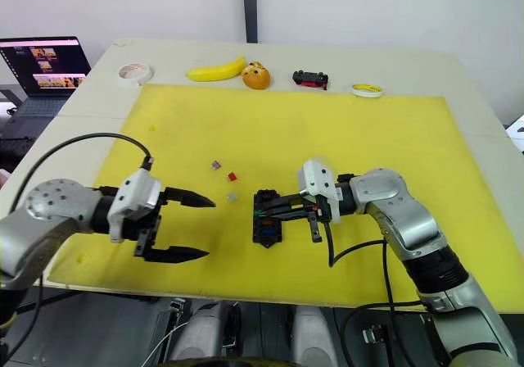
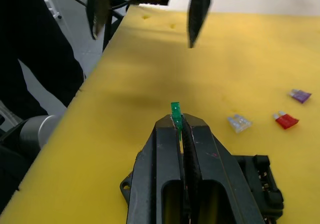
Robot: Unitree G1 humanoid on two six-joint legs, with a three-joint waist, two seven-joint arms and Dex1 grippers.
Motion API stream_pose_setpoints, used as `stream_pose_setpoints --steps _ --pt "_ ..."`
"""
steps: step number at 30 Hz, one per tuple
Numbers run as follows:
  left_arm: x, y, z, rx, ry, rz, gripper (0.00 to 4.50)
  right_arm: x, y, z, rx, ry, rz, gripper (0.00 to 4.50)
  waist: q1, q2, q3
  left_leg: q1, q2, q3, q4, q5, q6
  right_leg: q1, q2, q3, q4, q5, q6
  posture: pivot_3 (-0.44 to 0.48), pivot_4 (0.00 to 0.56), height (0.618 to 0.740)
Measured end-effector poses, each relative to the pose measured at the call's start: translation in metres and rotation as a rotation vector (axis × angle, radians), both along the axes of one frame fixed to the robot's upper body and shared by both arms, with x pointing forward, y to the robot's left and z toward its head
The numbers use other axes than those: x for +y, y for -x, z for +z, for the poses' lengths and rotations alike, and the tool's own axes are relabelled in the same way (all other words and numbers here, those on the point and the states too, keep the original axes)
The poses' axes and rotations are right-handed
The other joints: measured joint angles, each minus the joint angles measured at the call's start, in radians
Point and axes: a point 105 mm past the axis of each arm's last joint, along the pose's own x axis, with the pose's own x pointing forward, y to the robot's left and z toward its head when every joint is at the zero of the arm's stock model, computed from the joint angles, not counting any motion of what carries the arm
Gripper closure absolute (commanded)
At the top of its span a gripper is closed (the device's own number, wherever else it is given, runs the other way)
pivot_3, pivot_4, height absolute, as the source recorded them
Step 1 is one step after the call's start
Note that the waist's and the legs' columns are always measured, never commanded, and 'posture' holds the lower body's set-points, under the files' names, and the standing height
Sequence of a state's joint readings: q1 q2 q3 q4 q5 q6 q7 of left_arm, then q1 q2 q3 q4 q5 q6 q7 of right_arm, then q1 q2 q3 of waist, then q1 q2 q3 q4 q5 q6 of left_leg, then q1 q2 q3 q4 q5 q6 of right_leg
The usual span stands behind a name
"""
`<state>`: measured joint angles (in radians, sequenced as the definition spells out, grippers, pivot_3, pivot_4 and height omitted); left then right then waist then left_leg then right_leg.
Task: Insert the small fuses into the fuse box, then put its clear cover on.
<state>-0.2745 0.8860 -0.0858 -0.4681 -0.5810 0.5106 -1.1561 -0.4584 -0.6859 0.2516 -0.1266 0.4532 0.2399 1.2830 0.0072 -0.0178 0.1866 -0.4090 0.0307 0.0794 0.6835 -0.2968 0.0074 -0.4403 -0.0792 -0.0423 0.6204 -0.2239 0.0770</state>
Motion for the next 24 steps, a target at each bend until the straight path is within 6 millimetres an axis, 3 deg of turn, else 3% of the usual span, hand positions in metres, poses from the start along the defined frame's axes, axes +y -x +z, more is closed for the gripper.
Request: stream_pose_setpoints --steps 7,24 --pt "-0.009 -0.002 -0.011 0.043 -0.015 0.019 0.05 -0.003 -0.006 -0.009 0.006 0.017 -0.013 4.5 0.003 0.0 0.0 0.001 0.0 0.0 0.0 0.0 0.0 0.0 0.0 0.0 0.003 0.0 0.0 0.0 0.15 0.737" --pt "-0.012 -0.002 -0.013 0.039 -0.022 0.028 0.05 -0.004 -0.008 -0.011 0.005 0.021 -0.02 4.5 0.004 0.0 0.0 0.002 0.0 -0.001 0.001 0.001 -0.001 0.0 0.0 0.0 0.007 0.0 0.0 0.0 0.15 0.737"
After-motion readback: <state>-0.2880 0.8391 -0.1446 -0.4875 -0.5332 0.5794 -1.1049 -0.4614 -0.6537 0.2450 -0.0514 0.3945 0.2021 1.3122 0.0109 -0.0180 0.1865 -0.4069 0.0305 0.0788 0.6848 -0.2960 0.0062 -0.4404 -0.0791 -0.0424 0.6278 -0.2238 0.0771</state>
